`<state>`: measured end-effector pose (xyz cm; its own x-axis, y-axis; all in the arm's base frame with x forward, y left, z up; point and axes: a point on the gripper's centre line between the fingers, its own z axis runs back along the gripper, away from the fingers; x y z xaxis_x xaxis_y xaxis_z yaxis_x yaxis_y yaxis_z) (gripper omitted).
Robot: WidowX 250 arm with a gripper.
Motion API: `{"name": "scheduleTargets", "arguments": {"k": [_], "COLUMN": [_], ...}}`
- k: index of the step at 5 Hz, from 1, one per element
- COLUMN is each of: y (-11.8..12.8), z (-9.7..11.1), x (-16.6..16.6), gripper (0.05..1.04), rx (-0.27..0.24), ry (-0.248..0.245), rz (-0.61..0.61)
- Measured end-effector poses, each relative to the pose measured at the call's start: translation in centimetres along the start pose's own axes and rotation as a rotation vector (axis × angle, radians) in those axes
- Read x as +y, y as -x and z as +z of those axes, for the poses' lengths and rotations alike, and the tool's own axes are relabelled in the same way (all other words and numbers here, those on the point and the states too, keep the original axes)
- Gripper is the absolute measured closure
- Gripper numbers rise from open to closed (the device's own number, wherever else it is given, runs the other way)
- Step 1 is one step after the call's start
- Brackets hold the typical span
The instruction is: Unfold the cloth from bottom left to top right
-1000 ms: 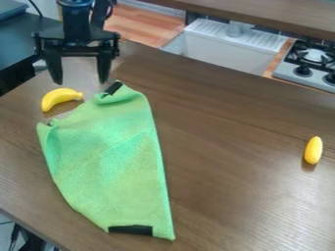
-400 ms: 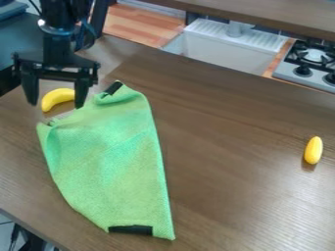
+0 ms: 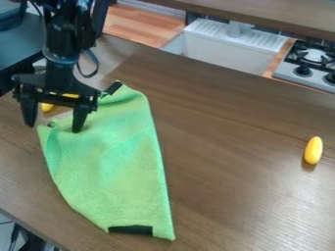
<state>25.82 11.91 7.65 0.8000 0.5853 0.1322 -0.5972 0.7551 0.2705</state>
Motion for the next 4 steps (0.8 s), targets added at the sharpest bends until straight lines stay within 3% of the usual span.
{"name": "scheduleTargets", "arguments": {"k": [2, 4], "y": [0.72, 0.94], "z": [-0.6, 0.17], "x": [0.44, 0.44], "gripper": [0.13, 0.709], "rx": [-0.009, -0.008], "ry": [-0.018, 0.006], "rz": [-0.017, -0.024]}}
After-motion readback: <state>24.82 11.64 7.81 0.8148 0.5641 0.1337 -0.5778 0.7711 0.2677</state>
